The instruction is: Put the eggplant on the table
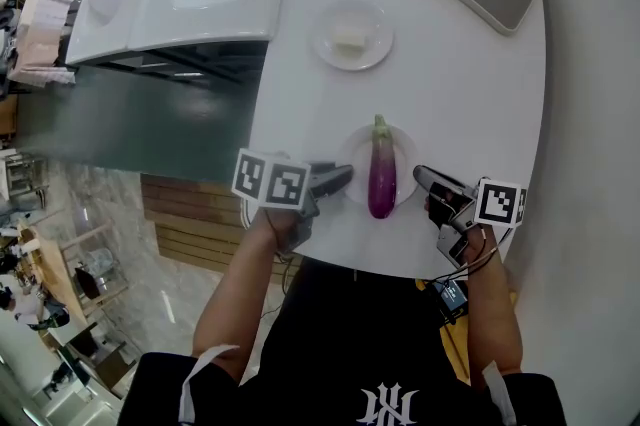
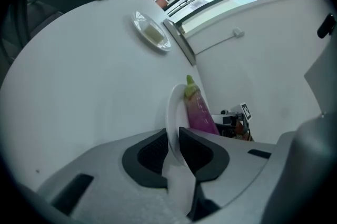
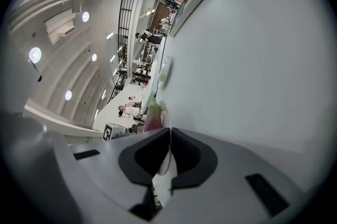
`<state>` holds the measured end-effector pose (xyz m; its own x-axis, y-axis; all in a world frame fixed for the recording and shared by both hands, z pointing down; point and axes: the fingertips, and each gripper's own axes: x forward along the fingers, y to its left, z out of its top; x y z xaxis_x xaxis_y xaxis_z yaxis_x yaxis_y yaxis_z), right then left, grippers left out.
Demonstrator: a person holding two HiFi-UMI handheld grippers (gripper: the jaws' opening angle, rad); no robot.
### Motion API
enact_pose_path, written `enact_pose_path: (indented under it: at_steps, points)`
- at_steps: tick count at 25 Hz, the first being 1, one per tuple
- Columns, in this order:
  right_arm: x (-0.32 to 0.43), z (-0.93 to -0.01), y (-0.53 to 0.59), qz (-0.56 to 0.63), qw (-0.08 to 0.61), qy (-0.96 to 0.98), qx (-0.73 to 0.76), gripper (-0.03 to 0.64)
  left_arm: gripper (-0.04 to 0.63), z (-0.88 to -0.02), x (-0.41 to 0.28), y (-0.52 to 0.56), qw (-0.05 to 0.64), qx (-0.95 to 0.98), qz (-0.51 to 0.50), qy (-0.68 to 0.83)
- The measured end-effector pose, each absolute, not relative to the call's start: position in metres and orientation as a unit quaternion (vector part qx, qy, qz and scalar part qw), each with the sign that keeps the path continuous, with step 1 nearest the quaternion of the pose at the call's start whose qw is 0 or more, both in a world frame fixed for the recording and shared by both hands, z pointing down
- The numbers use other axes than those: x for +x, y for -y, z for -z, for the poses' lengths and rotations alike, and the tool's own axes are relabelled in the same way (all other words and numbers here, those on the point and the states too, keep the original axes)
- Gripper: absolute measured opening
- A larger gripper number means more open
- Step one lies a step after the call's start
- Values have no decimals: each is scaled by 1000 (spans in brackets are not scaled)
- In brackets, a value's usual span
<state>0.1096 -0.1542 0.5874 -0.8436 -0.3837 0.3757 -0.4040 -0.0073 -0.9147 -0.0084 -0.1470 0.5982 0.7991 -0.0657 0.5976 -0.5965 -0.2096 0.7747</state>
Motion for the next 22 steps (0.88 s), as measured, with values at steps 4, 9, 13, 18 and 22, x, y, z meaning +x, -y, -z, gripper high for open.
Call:
enact_pose_path:
  at_steps: [4,9,13,18,22]
  points:
    - [104,-599,163,-655,29,698,288,9,72,-609,-15,157,554,750,-276,232]
    - [104,-612,168,-647,68,696,305,9,80,-616,-17,167,519,755,-319,241]
    - [103,-613,166,-631,98,701,316,11,89,-616,-18,168,482,758,-365,245]
    - [103,-618,166,-611,129,707,333,12,105,-619,-17,167,436,757,-419,248]
    - [104,-619,165,-594,152,711,344,15,124,-620,-18,166,401,750,-463,251]
